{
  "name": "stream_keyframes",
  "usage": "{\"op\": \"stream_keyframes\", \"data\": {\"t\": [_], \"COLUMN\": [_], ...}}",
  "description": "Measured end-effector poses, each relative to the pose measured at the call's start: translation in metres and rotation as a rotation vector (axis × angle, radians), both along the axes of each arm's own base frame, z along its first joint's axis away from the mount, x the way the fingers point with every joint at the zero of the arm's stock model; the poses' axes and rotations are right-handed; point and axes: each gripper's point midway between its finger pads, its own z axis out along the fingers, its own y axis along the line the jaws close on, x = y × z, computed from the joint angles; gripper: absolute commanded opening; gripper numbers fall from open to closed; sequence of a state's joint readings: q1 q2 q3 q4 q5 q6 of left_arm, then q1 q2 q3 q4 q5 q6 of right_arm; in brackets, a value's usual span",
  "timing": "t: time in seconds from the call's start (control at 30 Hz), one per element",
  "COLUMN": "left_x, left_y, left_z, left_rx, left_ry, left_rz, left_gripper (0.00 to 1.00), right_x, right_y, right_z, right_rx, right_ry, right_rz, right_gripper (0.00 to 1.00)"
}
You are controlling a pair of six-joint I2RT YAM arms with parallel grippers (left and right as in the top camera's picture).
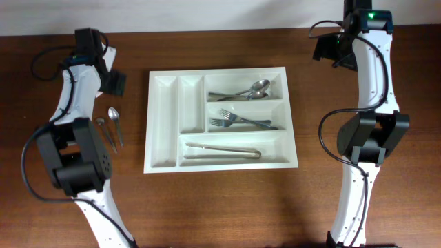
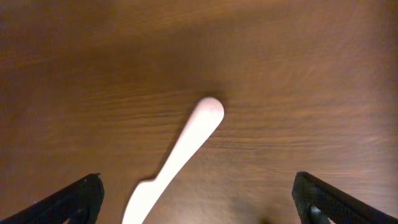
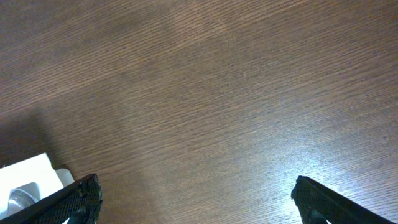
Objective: Pack container
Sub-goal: 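Release the tongs and move the left gripper back left, then lower the left gripper and grasp the pink plastic knife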
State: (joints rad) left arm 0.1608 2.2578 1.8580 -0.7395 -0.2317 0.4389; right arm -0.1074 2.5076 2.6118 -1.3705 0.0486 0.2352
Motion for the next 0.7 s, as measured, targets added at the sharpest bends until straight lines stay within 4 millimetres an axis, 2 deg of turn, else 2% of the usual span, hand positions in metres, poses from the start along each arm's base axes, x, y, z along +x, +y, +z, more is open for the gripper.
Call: {"op": "stream_keyframes", "data": {"t": [0.1,0.17,0.3,0.43,0.53,0.6,0.7], "left_x": [0.001,0.005,0.02,0.025,0.016,0.008,-0.01], "left_y": [0.001,-0.001,-0.001,0.003,0.009,0.015,0.023], "left_z": [-0.027,-0.036,-0.03,-0.027,-0.031,-0.034,-0.04], "left_rx": [0.023,0.034,0.071,0.086,0.079,0.072,0.051], "left_ry": [0.062,0.071,0.022,0.004,0.039,0.069,0.137], "left_rz": [-0.095,-0.14,-0.197,-0.214,-0.212,-0.203,-0.184], "left_gripper": [0.99,0.99,0.99,1.0,1.0,0.95,0.93], "right_x": [-0.004,-0.006,-0.01,-0.012,-0.012,-0.012,-0.013], "right_y": [0.0,0.001,0.001,0.001,0.001,0.001,0.001], "right_z": [-0.001,-0.002,-0.003,-0.003,-0.003,-0.004,-0.004], "right_rx": [0.002,0.003,0.004,0.004,0.002,0.003,0.003], "right_ry": [0.016,0.025,0.043,0.05,0.052,0.053,0.054], "right_rz": [0.0,-0.001,-0.001,-0.001,-0.001,-0.002,-0.002], "right_gripper": [0.99,0.99,0.99,0.99,0.99,0.99,0.99]}}
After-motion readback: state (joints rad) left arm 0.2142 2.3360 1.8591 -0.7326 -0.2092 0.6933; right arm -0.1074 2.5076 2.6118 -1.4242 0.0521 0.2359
